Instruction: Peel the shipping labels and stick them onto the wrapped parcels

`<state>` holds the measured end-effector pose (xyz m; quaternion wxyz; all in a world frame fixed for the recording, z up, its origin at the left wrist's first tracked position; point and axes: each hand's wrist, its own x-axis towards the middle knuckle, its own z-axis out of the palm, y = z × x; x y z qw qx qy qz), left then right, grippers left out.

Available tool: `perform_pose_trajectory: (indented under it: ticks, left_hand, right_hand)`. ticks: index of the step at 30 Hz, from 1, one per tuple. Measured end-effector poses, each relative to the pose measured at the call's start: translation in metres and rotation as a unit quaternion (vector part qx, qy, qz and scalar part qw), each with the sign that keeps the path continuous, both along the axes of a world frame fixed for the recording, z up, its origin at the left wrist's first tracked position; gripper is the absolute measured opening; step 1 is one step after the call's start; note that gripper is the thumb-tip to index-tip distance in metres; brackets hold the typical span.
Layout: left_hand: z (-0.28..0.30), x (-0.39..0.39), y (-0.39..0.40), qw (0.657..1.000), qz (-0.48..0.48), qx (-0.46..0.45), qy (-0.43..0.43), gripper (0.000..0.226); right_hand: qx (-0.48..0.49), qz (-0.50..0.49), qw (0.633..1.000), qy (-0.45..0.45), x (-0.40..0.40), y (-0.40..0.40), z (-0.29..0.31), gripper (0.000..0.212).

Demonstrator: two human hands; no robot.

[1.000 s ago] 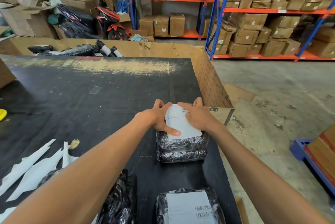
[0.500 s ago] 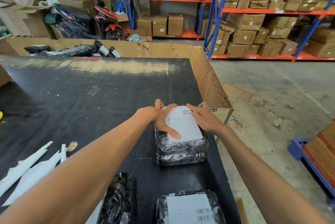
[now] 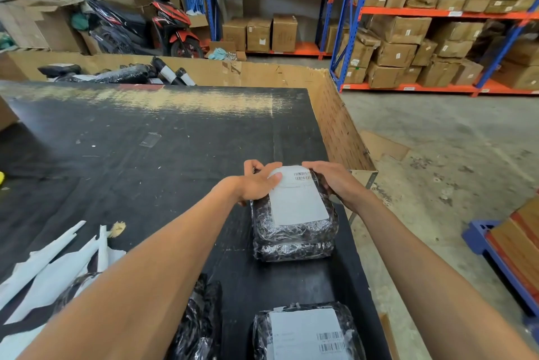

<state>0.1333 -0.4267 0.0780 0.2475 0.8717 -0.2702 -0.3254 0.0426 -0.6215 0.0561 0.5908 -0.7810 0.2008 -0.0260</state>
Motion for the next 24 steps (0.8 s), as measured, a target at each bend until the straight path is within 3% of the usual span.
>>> perform_pose_trajectory:
  ticks: [4,11,13,17,24]
  left_hand:
    - [-0.006,-0.003,-0.005,0.997,0.027,-0.075,0.005,0.043]
    - [-0.006,0.002,-0.001,0.996,0.012,-0.082,0.033,0.048]
    - [-0.004,0.007,0.003,0.996,-0.006,-0.056,0.069,0.062]
    - [-0.001,0.014,0.005,0.995,-0.077,0.053,0.033,0.122]
    - [0.004,0.013,0.003,0.989,-0.106,0.105,0.000,0.118]
  right_hand:
    - [-0.059,-0.030,0.997,-0.050,0.003,0.000,-0.012,0.029]
    - [0.141,0.008,0.990,-0.015,-0.005,-0.002,-0.009,0.038]
    - [0.116,0.049,0.992,-0.007,-0.010,-0.006,-0.008,0.050]
    - [0.036,0.134,0.990,0.039,-0.017,-0.010,-0.017,0.099]
    - [0.196,0.189,0.962,0.005,-0.027,-0.016,-0.016,0.096]
